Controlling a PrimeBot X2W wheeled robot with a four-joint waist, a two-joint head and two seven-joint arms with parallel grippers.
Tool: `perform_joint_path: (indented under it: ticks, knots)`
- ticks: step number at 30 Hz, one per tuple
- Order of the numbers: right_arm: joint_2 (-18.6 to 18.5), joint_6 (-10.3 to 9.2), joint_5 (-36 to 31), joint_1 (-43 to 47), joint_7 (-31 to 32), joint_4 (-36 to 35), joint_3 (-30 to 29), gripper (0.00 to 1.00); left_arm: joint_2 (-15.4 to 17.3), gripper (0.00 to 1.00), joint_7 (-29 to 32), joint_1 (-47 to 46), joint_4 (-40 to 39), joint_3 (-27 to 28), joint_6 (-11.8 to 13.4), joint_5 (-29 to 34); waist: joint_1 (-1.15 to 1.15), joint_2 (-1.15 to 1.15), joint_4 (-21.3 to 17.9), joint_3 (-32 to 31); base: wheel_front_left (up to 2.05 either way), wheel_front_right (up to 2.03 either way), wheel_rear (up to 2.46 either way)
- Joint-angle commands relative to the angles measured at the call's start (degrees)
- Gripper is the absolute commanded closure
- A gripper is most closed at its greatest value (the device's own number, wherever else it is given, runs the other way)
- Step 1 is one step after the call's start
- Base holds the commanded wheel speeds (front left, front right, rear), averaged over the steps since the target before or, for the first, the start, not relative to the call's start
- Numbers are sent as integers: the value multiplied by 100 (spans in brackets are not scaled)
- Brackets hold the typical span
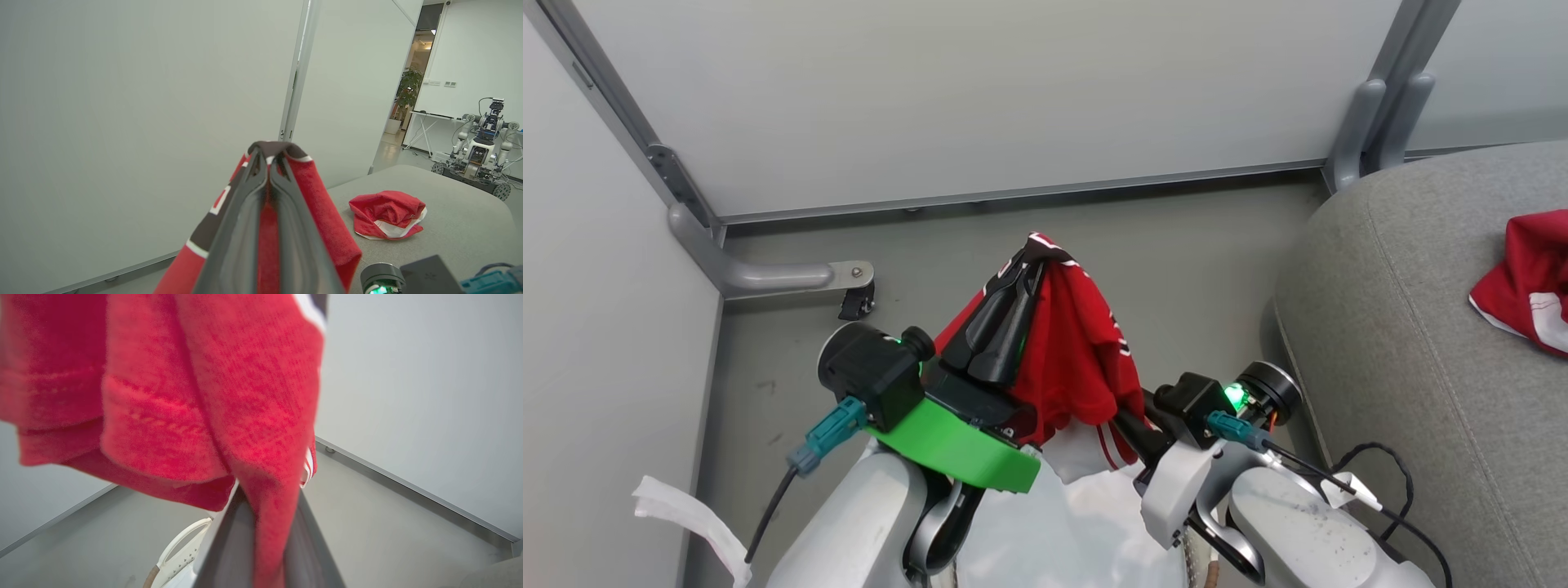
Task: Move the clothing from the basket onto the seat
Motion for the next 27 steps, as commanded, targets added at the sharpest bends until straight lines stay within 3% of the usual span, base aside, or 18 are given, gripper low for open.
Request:
perform_joint_path:
  ticks: [1, 2, 3, 10, 27]
  knots:
    - [1, -8, -18, 106, -12, -36, -34, 100, 5, 100, -2, 28, 7, 12, -18, 34, 0, 0, -38, 6, 0, 0, 0]
    - [10, -8, 11, 140, -12, -50, -55, 100, 14, 24, -2, 42, 11, 1, -18, 32, 0, 0, -68, 5, 0, 0, 0]
    - [21, -8, 27, 154, -12, -78, -69, 100, 28, 0, -2, 55, 15, 16, -18, 53, 0, 0, -96, 4, 0, 0, 0]
    - [43, -8, 45, 243, -13, -374, -229, 100, 92, 0, 1, 235, 83, 160, -18, 146, 0, 0, -609, 1, 0, 0, 0]
    - [195, -7, 144, 630, -13, -978, -898, 100, 234, 0, 2, 342, 254, 319, -18, 335, 0, 0, -3045, 326, 0, 0, 0]
